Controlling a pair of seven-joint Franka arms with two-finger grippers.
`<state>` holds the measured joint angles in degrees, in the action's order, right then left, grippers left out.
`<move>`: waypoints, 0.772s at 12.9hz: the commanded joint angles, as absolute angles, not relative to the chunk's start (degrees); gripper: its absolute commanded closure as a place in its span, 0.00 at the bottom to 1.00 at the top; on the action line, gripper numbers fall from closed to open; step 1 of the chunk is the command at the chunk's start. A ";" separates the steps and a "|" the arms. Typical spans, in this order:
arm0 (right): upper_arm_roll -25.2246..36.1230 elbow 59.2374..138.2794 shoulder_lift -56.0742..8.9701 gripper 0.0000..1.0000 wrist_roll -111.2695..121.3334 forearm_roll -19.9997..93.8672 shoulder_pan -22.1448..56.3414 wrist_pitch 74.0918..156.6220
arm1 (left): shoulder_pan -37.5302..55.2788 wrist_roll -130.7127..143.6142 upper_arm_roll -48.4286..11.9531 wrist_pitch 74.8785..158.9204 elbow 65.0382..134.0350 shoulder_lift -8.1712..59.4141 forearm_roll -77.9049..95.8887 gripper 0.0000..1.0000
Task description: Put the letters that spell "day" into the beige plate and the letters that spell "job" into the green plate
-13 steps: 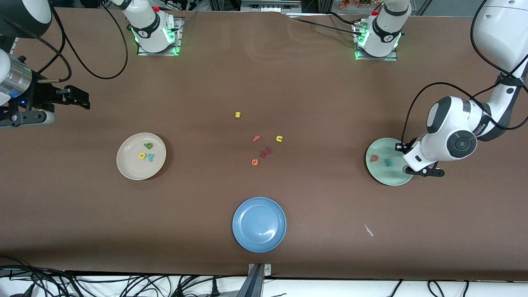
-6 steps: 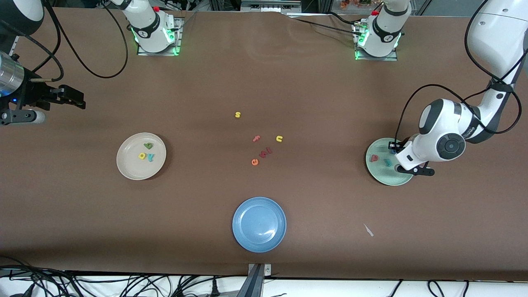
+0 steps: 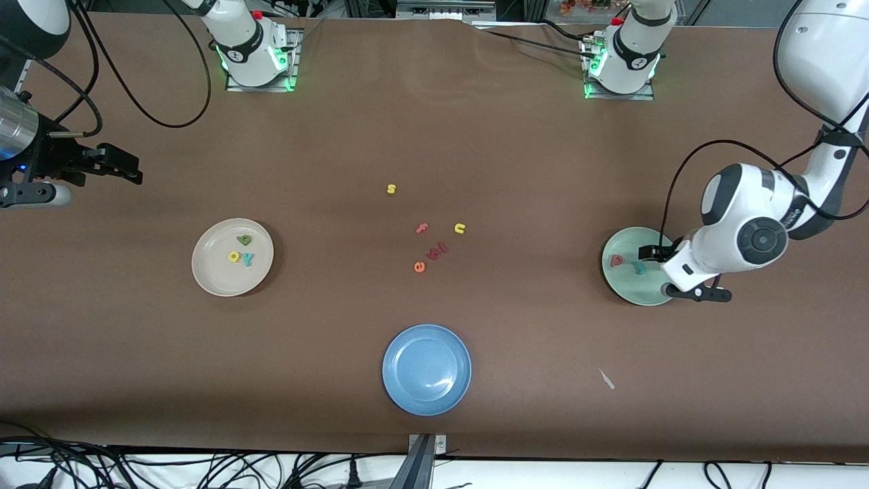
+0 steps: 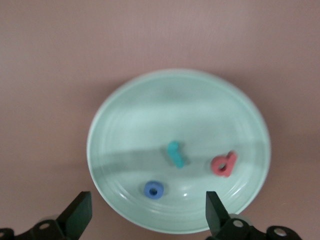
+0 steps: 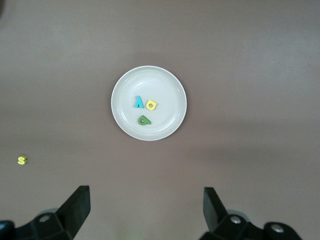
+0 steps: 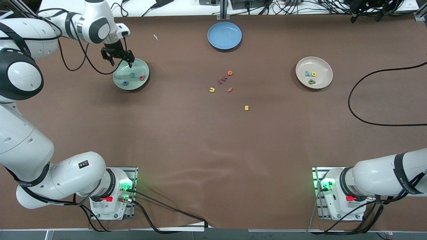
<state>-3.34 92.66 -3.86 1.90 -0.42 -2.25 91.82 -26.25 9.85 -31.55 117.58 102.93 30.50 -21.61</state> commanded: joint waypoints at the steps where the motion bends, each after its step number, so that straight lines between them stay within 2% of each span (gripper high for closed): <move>1: -5.80 95.71 -1.05 0.00 1.14 0.53 -4.31 93.25 | -26.37 9.93 -35.49 109.90 95.57 27.95 -22.59 0.00; 4: -5.71 95.28 -2.02 0.00 1.14 0.44 -3.78 92.81 | -26.02 9.76 -37.97 97.51 83.80 27.95 -18.23 0.00; 6: -5.71 95.01 -2.29 0.00 1.23 0.44 -3.78 92.72 | -26.45 9.49 -38.06 92.65 79.12 27.95 -12.68 0.00; 9: -5.71 94.92 -2.37 0.00 1.41 -0.26 -3.87 92.72 | -24.62 1.43 -34.91 92.55 79.01 22.08 -10.20 0.00; 10: -5.63 94.92 -2.46 0.00 1.49 -0.35 -4.04 92.72 | -22.70 -1.38 -31.41 92.46 79.80 19.28 -8.11 0.00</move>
<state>-5.00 93.95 -3.26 1.83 -0.41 -2.99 92.04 -25.56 4.42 -36.62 93.74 78.79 24.71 -11.79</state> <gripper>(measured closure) 0.000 0.000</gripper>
